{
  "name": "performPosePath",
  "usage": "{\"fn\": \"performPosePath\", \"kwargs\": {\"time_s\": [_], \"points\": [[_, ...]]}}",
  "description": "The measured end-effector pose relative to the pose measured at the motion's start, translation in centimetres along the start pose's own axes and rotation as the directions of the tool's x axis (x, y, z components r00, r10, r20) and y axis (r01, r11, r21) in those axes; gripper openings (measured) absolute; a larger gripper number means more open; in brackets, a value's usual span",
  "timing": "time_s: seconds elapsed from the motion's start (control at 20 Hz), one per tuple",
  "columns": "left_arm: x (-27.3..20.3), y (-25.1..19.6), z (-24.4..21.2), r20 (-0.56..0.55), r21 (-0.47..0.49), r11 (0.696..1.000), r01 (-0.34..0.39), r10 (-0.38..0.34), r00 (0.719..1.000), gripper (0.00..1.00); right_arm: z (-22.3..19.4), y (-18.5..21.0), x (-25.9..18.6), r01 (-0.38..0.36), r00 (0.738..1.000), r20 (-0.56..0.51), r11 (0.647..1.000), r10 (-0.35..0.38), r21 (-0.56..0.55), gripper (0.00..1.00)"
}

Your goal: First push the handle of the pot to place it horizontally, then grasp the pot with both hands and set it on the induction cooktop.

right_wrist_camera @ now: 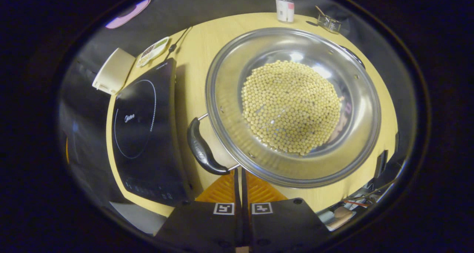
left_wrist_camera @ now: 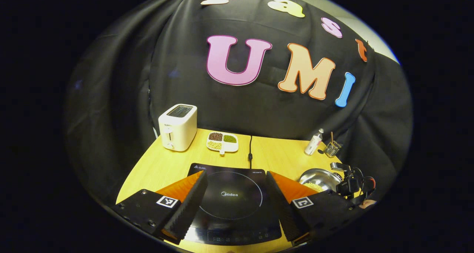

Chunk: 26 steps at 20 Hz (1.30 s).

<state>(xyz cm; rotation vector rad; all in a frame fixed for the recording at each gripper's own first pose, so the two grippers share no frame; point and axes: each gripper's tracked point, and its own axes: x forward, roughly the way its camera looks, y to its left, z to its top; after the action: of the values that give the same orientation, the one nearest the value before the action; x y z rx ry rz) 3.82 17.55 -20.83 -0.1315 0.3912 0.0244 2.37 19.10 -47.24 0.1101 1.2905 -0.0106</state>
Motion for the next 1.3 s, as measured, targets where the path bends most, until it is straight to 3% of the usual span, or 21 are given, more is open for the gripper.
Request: {"fn": "performPosePath", "kwargs": {"time_s": [0.55, 0.7, 0.9, 1.1, 1.25, 1.3], "points": [[0.0, 1.6, -0.8, -0.026, -0.014, 0.998, -0.064, 0.063, 0.998, 0.96, 3.3, 3.4, 0.7, -0.028, 0.999, 0.032, 0.987, 0.023, 0.157, 0.03], [0.2, 1.0, -0.7, -0.026, -0.01, 0.999, -0.049, 0.048, 0.998, 0.96, 3.7, 3.6, 0.9, -0.028, 0.999, 0.038, 0.984, 0.021, 0.176, 0.0], [0.7, -0.4, -1.0, -0.047, -0.003, 1.0, -0.003, 0.003, 0.999, 0.96, 3.4, 3.6, 0.4, -0.025, 0.999, 0.044, 0.984, 0.017, 0.179, 0.03], [0.9, -1.2, -1.2, -0.057, 0.008, 1.0, 0.015, -0.014, 0.998, 0.96, 2.7, 2.1, -2.1, -0.041, 0.997, 0.066, 0.986, 0.031, 0.161, 0.0], [1.0, -1.9, -1.4, -0.06, 0.026, 1.0, 0.013, -0.011, 0.998, 0.96, 1.7, -0.1, -4.3, -0.05, 0.996, 0.08, 0.985, 0.037, 0.165, 0.22], [1.0, -2.3, -1.5, -0.063, 0.026, 1.0, 0.017, -0.016, 0.998, 0.96, 1.4, -1.2, -4.7, -0.041, 0.996, 0.085, 0.985, 0.027, 0.165, 0.36]]}}
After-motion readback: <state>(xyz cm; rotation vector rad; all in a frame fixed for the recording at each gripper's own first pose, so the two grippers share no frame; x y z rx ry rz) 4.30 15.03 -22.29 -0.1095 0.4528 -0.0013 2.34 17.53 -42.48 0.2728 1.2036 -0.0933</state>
